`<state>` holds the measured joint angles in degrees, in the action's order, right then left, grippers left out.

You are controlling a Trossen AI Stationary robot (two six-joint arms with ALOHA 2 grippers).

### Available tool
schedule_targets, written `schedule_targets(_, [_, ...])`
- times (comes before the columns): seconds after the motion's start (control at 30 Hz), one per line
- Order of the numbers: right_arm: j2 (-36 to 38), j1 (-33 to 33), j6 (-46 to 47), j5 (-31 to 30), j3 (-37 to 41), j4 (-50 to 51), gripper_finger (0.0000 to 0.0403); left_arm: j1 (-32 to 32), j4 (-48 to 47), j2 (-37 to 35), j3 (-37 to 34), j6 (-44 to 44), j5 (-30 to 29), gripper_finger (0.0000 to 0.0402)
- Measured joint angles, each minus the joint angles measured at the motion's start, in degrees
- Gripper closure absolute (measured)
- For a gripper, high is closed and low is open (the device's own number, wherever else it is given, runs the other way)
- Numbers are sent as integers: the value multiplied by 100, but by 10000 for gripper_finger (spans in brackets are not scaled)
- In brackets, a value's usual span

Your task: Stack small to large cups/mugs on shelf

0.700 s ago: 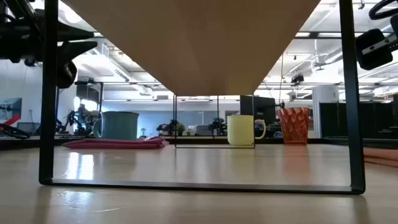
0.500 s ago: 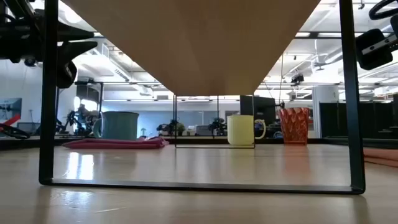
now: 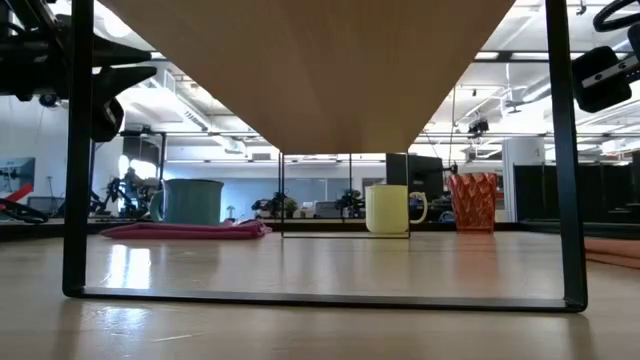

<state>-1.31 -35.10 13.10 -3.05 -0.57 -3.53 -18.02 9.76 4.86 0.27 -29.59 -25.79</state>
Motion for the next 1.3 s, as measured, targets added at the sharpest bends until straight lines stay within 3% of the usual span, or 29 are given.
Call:
schedule_targets(0.63, [-1,-2,0,-27,2,-201,394,0,0,0,0,0,0,333])
schedule_targets(0.77, [0,3,145,-1270,6,-1495,394,0,0,-1,0,0,1,333])
schedule_targets(0.9, [-94,3,-806,-3983,6,-3144,394,0,-3,0,0,0,1,333])
schedule_targets(0.97, [-71,7,-735,-5113,-1,-4193,394,0,2,-2,0,0,1,333])
schedule_targets(1.03, [-35,5,-453,-5475,-6,-4727,394,0,-4,-1,0,-1,-1,333])
schedule_targets(1.3, [-73,43,133,-5343,-119,-4818,394,0,3,-2,0,0,0,333])
